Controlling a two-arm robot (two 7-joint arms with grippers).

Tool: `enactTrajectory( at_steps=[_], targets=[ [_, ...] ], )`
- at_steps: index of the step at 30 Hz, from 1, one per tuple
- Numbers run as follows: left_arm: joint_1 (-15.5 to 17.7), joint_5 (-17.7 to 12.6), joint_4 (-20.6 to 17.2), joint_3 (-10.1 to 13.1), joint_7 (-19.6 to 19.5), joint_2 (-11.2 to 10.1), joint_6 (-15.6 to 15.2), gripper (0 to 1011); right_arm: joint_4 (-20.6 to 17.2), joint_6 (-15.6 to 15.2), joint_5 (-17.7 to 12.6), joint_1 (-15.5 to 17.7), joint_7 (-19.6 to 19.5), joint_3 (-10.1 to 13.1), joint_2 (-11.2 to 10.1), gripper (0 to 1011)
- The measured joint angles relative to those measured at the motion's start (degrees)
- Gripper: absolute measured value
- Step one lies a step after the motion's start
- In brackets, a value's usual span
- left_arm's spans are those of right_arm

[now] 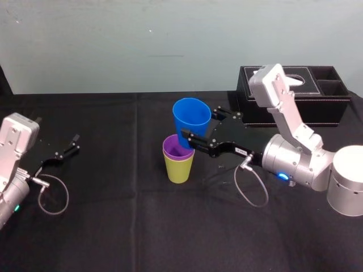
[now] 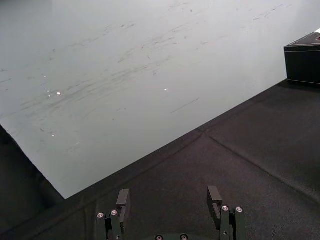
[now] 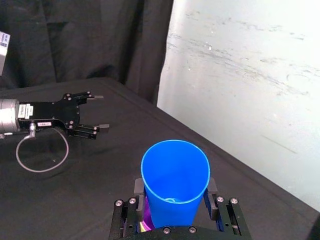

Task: Stack the three plastic cups sequentially using one hand.

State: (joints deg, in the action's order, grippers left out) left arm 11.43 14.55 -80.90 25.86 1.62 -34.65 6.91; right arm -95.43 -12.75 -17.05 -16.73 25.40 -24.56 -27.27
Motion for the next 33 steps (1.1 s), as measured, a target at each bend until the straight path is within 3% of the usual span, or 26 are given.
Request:
enactTrajectory(
  at_steps=[14,33],
  targets=[
    [0.0,0.0,0.0,0.0,0.0,0.0,0.0,1010,3.3,-0.2,0.3,-2.2,0.0,-1.8,1.9,707],
    [0.0,0.0,0.0,0.0,0.0,0.0,0.0,1010,4.8,-0.2,0.7,-3.0,0.0,-2.8,3.0,707]
  ],
)
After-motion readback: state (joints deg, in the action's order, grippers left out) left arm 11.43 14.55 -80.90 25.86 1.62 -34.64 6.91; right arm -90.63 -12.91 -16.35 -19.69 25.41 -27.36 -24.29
